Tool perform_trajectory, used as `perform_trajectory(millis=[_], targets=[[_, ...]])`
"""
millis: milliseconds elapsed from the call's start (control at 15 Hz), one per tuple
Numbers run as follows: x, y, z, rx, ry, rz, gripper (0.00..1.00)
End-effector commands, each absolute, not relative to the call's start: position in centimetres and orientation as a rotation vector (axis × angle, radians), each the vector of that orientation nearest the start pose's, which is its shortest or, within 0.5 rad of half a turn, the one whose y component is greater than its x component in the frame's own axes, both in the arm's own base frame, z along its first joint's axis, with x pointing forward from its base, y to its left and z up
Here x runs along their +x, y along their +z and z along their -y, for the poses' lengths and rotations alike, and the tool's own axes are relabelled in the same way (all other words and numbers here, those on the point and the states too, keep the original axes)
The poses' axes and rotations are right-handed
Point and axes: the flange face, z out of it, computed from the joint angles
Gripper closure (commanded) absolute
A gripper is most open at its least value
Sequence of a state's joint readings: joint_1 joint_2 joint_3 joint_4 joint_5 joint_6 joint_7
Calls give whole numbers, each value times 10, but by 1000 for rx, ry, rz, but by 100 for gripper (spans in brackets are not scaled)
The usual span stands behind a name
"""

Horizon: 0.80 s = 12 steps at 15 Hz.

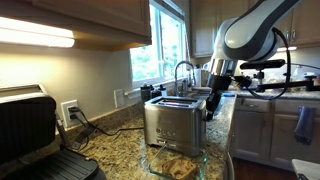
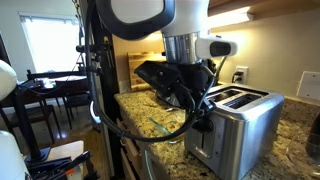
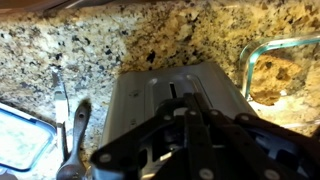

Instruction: Put the slice of bread in the toaster then push down the lever

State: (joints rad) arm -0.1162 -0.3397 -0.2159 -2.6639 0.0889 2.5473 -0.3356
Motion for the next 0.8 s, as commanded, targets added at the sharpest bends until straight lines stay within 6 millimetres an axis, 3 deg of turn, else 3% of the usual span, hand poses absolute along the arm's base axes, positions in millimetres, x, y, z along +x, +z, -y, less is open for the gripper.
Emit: perform_trajectory(millis=[0,733], targets=[[404,364,135,-3067,-389,-120,97],[419,358,136,-3080,-368,-125,97]])
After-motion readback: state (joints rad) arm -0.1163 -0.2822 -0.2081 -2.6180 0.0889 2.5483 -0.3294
